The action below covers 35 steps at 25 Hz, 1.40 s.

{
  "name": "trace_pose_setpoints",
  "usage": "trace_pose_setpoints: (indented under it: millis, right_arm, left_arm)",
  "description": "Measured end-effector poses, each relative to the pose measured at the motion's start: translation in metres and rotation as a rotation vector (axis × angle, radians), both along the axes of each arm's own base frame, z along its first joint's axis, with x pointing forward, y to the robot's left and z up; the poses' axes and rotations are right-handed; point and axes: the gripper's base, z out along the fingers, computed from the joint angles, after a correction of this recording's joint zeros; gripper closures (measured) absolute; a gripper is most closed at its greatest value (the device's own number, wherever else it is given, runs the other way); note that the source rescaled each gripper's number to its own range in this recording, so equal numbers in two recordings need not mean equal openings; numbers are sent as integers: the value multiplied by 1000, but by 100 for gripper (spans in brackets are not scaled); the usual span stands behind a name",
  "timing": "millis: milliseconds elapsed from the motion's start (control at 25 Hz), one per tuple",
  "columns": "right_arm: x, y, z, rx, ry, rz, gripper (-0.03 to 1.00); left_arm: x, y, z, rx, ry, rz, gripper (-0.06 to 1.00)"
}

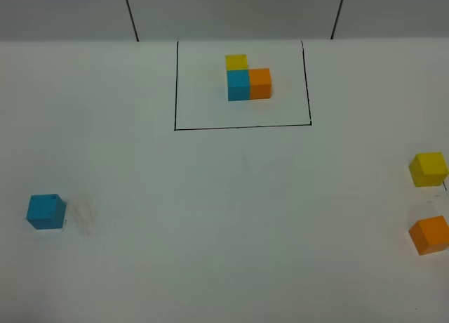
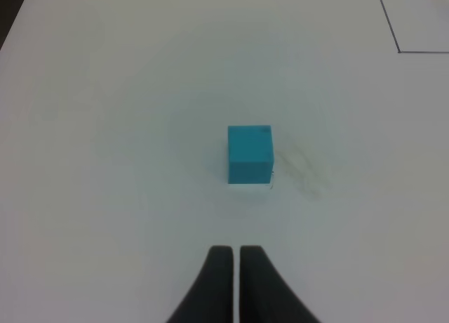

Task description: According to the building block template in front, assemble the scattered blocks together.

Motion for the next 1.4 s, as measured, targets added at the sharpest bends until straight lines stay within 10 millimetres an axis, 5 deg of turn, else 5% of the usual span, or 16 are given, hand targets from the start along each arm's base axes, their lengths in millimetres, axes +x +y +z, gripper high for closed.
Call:
trace_pose_setpoints:
  millis: [560,800,1000,1240,1400]
  right_arm:
    - [0,0,0,0,0,0,97]
    - [0,0,0,0,0,0,97]
    - [0,0,0,0,0,0,97]
    - [0,0,0,0,0,0,97]
    - [0,0,0,0,0,0,97]
  left_arm:
    - [1,1,1,6,0,4,94]
    - [27,5,33,37,94,23,86]
    - [74,5,59,19,244,13,60]
    - [143,6,61,8,459,8,2]
    - [182,8,42,4,608,6,-5]
